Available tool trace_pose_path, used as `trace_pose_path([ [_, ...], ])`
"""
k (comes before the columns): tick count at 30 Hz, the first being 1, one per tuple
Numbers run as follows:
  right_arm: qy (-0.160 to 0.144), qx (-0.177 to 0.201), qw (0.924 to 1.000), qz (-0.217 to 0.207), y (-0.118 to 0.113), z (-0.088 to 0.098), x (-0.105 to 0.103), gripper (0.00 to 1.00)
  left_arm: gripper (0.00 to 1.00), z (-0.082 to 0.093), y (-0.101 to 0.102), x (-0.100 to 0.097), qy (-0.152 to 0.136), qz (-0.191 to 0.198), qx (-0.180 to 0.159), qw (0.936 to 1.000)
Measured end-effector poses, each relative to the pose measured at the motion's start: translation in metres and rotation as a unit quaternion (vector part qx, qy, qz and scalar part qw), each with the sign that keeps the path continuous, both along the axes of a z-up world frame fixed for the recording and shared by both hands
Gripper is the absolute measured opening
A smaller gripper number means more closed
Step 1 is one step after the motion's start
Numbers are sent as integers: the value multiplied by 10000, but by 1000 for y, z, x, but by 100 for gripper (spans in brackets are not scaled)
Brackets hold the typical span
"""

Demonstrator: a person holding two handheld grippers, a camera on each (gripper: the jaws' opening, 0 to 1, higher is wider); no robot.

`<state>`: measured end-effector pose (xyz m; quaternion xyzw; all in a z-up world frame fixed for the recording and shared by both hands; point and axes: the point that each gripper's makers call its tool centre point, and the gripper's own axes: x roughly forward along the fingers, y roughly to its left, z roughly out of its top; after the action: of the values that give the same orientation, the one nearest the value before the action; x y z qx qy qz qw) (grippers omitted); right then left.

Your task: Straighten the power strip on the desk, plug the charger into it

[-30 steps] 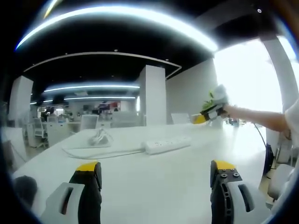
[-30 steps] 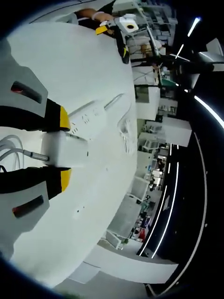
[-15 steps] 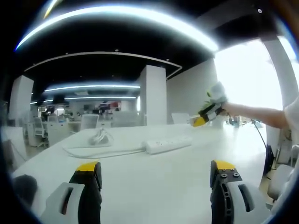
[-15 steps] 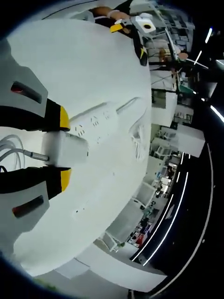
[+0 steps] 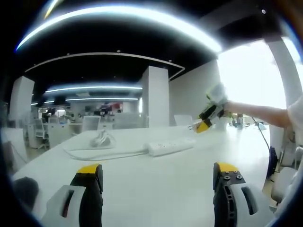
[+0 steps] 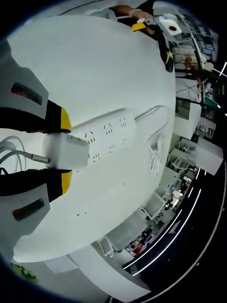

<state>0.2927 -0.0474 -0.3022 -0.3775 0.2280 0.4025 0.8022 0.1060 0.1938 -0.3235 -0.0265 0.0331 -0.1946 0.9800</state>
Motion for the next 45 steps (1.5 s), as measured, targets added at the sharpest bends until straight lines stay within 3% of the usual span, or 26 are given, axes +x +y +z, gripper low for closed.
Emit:
trace_pose_path([
  [11, 370, -677, 9970, 117, -5, -6, -8, 27, 99, 1, -1, 0, -10, -8, 26, 10000],
  [25, 511, -1519, 9869, 195, -10, -11, -1, 27, 99, 0, -2, 0, 6, -13, 38, 10000],
  [40, 690, -2661, 9602, 483, -8, -18, 1, 27, 99, -1, -1, -1, 19, -9, 43, 10000],
  [45, 659, -3252, 9416, 578, -11, -23, 0, 27, 99, -3, -1, -2, 37, -10, 48, 10000],
])
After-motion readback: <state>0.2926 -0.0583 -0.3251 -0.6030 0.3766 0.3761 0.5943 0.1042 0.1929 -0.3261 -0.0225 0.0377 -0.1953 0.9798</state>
